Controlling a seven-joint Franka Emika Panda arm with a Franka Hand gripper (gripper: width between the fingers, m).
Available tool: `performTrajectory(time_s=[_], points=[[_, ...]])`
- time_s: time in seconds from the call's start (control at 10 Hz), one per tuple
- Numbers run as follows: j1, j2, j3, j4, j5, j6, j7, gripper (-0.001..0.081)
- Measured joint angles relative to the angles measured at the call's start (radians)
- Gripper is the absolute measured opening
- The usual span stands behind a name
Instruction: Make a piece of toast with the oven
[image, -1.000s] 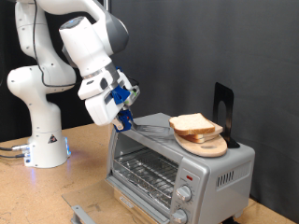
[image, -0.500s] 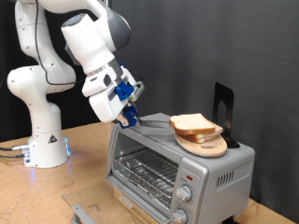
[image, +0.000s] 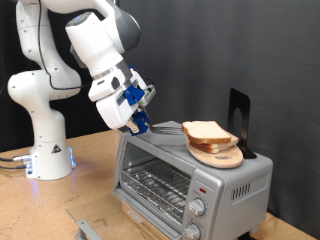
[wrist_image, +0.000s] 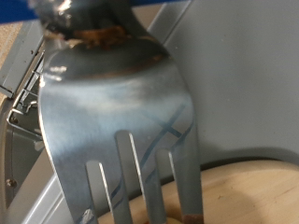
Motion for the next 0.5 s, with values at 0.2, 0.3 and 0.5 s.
performTrajectory(time_s=[0.2, 0.3, 0.5], points=[[0.0, 0.004, 0.012, 0.009, -0.003, 0.008, 0.026, 0.0363], [0.0, 0.01, 0.02, 0.013, -0.007, 0.014, 0.037, 0.0363], [0.0, 0.026, 0.036, 0.018, -0.028, 0.026, 0.065, 0.0363]])
